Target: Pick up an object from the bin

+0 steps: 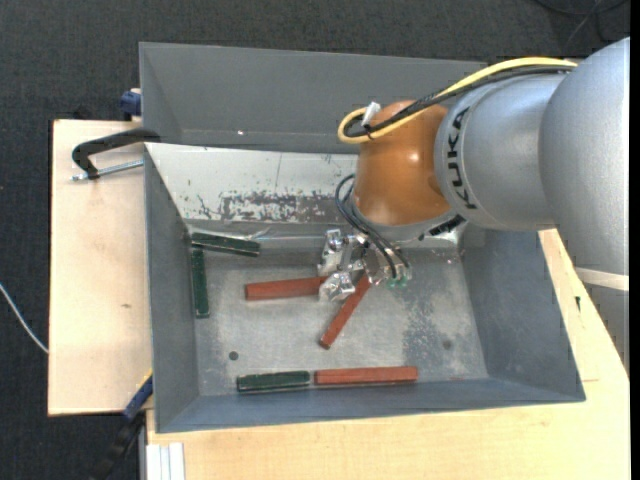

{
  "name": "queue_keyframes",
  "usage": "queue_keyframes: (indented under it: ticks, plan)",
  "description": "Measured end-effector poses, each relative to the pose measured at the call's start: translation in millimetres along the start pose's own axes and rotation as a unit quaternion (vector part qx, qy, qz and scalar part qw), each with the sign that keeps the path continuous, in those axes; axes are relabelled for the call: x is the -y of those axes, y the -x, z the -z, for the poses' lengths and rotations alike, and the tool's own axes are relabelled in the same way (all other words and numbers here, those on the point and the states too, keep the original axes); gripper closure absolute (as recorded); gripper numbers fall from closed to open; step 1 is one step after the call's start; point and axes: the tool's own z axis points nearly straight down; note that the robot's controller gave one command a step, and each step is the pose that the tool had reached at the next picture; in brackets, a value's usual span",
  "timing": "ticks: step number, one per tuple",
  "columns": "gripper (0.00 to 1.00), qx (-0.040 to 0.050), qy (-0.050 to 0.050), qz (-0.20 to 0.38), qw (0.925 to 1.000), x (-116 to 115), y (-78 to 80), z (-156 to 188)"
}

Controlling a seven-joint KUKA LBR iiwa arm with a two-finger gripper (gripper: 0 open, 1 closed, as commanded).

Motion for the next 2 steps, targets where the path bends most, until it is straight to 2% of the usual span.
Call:
queue_keyframes:
  ticks: [1, 2]
  plan:
    - [1.0, 0.0002, 0.0, 0.0, 1.0, 0, 0.1, 0]
    - [1.0, 0.0059, -0.001, 0.019, 0.9998, 8, -0.4, 146]
